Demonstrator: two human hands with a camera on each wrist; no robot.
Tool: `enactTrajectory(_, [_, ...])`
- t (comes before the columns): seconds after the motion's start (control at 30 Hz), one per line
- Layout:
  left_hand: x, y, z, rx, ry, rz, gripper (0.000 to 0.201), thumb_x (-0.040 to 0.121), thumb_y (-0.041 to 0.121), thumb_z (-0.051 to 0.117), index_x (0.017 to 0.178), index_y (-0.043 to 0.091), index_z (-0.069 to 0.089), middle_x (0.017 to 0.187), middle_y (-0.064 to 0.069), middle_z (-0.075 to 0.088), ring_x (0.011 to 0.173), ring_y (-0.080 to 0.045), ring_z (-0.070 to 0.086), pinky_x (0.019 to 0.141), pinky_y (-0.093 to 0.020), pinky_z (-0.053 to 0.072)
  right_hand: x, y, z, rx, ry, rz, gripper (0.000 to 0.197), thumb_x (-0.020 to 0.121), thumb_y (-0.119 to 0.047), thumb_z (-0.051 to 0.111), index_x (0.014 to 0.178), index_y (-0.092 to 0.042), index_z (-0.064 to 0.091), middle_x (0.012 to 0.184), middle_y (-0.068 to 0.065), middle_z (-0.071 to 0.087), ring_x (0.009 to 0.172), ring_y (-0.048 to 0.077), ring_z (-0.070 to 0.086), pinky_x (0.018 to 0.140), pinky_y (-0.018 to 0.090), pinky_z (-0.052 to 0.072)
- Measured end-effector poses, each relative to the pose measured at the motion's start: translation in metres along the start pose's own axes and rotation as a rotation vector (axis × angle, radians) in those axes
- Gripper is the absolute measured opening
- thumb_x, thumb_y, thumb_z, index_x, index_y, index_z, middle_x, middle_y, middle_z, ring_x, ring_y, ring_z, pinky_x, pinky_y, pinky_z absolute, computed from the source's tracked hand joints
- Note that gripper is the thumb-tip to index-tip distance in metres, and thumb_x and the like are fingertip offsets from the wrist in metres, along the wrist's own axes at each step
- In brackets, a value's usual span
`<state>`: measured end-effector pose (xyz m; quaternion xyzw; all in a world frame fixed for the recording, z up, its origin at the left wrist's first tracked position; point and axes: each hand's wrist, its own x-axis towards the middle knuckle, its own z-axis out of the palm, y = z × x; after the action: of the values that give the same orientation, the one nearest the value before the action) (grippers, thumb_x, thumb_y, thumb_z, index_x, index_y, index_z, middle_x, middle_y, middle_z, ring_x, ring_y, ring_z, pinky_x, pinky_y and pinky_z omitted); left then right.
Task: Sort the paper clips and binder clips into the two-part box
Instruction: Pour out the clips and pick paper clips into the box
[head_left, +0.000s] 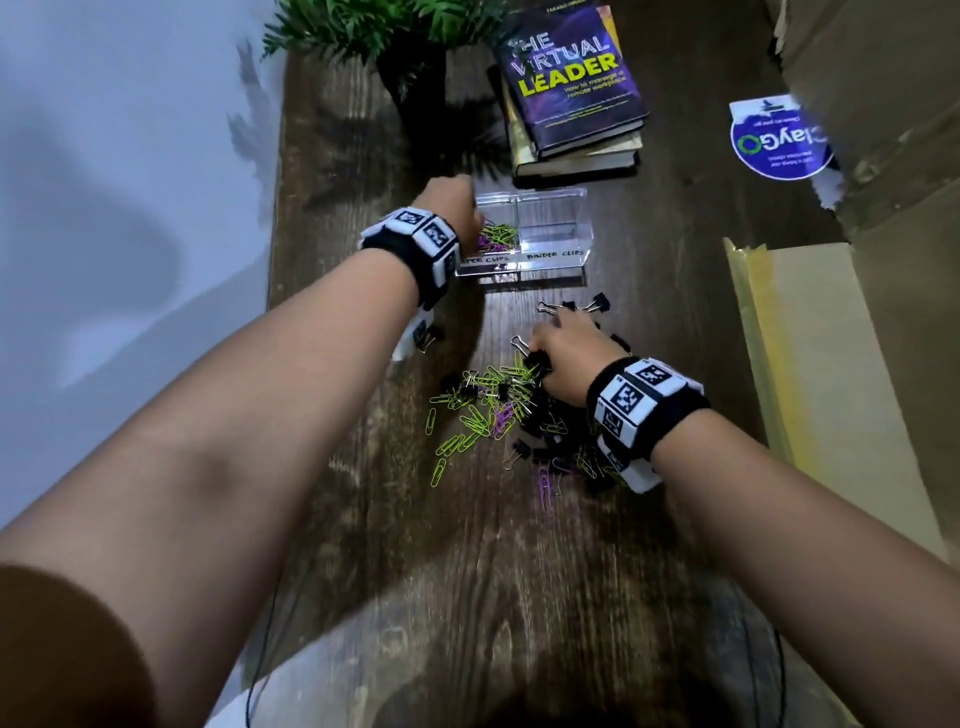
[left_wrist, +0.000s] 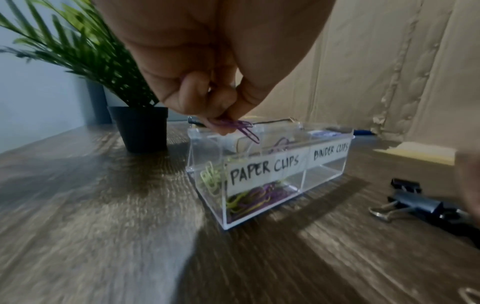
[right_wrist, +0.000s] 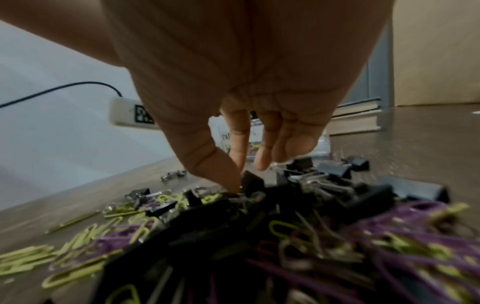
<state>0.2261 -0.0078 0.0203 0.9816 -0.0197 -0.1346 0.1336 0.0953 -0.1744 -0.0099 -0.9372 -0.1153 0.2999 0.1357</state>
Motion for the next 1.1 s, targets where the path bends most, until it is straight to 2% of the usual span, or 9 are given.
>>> enactTrajectory(0.1, [0.008, 0.005, 0.014, 0.050, -0.056, 0.001, 0.025, 0.092, 0.014, 0.049, 0.109, -0.001, 0.058, 0.112, -0.023, 0.062, 0.101, -0.040, 0.060, 0.079, -0.038, 0.048, -0.004, -0.018, 0.000, -0.022, 0.133, -0.104, 0.036, 0.081, -0.016, 0.062, 0.116, -0.014, 0.055, 0.123, 0.008, 0.044, 0.119, 0.025, 0.037, 0.098, 0.039, 0.040])
enactTrajectory(0.2, [0.010, 0.005, 0.023, 0.030, -0.058, 0.000, 0.026, 0.091, 0.011, 0.053, 0.113, -0.001, 0.057, 0.114, -0.022, 0.061, 0.102, -0.039, 0.060, 0.080, -0.039, 0.048, -0.003, -0.038, 0.010, 0.049, 0.095, -0.134, 0.028, 0.086, -0.024, 0.061, 0.112, -0.015, 0.060, 0.121, 0.006, 0.050, 0.121, 0.024, 0.039, 0.105, 0.038, 0.036])
enactTrajectory(0.43, [-0.029, -0.009, 0.010, -0.137, 0.127, 0.067, 0.034, 0.085, 0.022, 0.057, 0.118, 0.013, 0.059, 0.120, -0.009, 0.062, 0.114, -0.030, 0.053, 0.097, -0.035, 0.043, 0.008, -0.049, 0.032, 0.006, 0.107, -0.120, 0.036, 0.089, -0.027, 0.060, 0.120, -0.010, 0.057, 0.126, 0.008, 0.052, 0.126, 0.024, 0.038, 0.112, 0.036, 0.027])
enactTrajectory(0.53, [-0.077, -0.027, 0.025, -0.248, 0.164, -0.031, 0.021, 0.082, 0.017, 0.060, 0.102, 0.010, 0.064, 0.103, -0.010, 0.066, 0.100, -0.027, 0.060, 0.089, -0.034, 0.047, 0.007, -0.050, 0.034, 0.008, 0.098, -0.115, 0.042, 0.087, -0.029, 0.061, 0.122, -0.006, 0.054, 0.126, 0.009, 0.053, 0.125, 0.025, 0.039, 0.112, 0.036, 0.028])
enactTrajectory(0.63, [-0.134, -0.048, 0.059, -0.305, 0.050, -0.233, 0.016, 0.081, 0.018, 0.066, 0.095, 0.013, 0.065, 0.098, -0.007, 0.068, 0.092, -0.022, 0.063, 0.081, -0.027, 0.048, 0.007, -0.047, 0.034, 0.060, 0.051, -0.083, 0.029, 0.086, -0.029, 0.063, 0.108, -0.009, 0.059, 0.124, 0.010, 0.054, 0.128, 0.026, 0.039, 0.114, 0.037, 0.025])
enactTrajectory(0.73, [-0.174, -0.057, 0.094, -0.311, -0.047, -0.299, 0.032, 0.075, 0.025, 0.075, 0.104, 0.015, 0.063, 0.110, -0.007, 0.062, 0.102, -0.021, 0.061, 0.090, -0.030, 0.048, 0.005, -0.044, 0.031, 0.112, 0.037, -0.079, 0.013, 0.085, -0.024, 0.064, 0.090, -0.012, 0.061, 0.109, 0.010, 0.059, 0.115, 0.027, 0.048, 0.101, 0.036, 0.037])
enactTrajectory(0.87, [-0.187, -0.048, 0.113, -0.291, -0.013, -0.268, 0.049, 0.074, 0.029, 0.077, 0.117, 0.014, 0.060, 0.117, -0.006, 0.053, 0.110, -0.022, 0.054, 0.100, -0.037, 0.044, 0.001, -0.039, 0.024, 0.206, 0.021, -0.068, 0.010, 0.084, -0.019, 0.066, 0.078, -0.014, 0.060, 0.088, 0.006, 0.065, 0.085, 0.021, 0.058, 0.080, 0.030, 0.047])
enactTrajectory(1.0, [-0.183, -0.040, 0.113, -0.243, 0.030, -0.244, 0.037, 0.079, 0.031, 0.072, 0.111, 0.017, 0.060, 0.113, -0.002, 0.055, 0.109, -0.020, 0.050, 0.098, -0.034, 0.044, -0.004, -0.029, 0.015, 0.298, 0.072, -0.066, 0.009, 0.081, -0.016, 0.066, 0.075, -0.012, 0.060, 0.077, 0.000, 0.063, 0.075, 0.016, 0.058, 0.066, 0.023, 0.046])
enactTrajectory(1.1, [-0.183, -0.041, 0.111, -0.278, 0.037, -0.243, 0.029, 0.081, 0.023, 0.072, 0.106, 0.013, 0.061, 0.108, -0.003, 0.061, 0.103, -0.019, 0.056, 0.092, -0.030, 0.045, -0.012, -0.023, 0.009, 0.464, 0.113, -0.048, 0.024, 0.078, -0.011, 0.070, 0.063, -0.017, 0.053, 0.066, -0.006, 0.056, 0.062, 0.007, 0.052, 0.056, 0.016, 0.041])
